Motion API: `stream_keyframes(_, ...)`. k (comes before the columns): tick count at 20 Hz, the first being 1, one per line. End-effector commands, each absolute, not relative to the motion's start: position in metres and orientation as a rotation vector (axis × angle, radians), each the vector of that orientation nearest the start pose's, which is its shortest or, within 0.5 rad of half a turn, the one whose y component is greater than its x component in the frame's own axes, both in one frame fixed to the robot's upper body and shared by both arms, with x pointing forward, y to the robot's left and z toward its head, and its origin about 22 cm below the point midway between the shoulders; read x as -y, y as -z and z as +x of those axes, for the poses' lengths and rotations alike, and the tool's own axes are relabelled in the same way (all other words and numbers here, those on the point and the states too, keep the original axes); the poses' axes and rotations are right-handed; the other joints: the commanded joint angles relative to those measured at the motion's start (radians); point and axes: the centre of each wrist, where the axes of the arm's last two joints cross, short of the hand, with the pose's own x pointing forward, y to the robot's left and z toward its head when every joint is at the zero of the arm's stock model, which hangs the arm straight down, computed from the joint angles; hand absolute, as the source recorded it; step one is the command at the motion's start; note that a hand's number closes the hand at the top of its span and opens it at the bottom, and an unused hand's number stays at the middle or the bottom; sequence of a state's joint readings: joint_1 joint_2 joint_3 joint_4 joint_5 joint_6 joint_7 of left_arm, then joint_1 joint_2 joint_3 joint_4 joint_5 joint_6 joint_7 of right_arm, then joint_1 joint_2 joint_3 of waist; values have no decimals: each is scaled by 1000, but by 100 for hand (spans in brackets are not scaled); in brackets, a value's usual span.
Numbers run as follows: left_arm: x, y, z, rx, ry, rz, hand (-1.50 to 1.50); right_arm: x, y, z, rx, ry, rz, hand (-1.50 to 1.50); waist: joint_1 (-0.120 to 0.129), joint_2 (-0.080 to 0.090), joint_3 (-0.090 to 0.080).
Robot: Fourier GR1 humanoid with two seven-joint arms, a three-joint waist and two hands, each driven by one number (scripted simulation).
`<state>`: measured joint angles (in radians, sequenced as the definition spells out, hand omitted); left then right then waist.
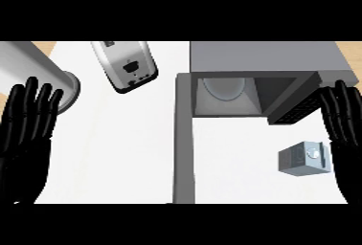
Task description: Pick up the milk, place it into the microwave and close the microwave
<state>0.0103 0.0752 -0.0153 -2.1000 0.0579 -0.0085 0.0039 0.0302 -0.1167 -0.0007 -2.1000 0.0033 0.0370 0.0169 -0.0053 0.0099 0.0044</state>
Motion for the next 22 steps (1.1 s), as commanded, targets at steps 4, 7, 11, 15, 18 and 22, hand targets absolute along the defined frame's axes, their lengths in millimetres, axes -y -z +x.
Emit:
stream_keyframes(4, -268, -119, 230, 2078, 65, -2, -150, 253, -143, 195, 2116, -143, 5, -150, 2, -10, -5)
stream_keyframes(7, -284, -117, 236, 1962, -36, 8, -150, 260, -147, 171, 2037, -213, 58, -150, -8, -11, -5)
stream_keyframes(11, -311, -136, 207, 1976, 0, 9, -150, 260, -150, 159, 2033, -228, 51, -150, 7, -12, -4)
stream_keyframes(15, -301, -130, 182, 1958, 5, -4, -150, 265, -170, 140, 2011, -205, 15, -150, 7, -12, -4)
stream_keyframes(18, -324, -109, 188, 1966, -8, -20, -150, 255, -154, 130, 2006, -166, -29, -150, 3, -11, -5)
stream_keyframes(22, -323, -125, 159, 1982, -6, -5, -150, 257, -131, 144, 1972, -170, -96, -150, 9, -12, -4)
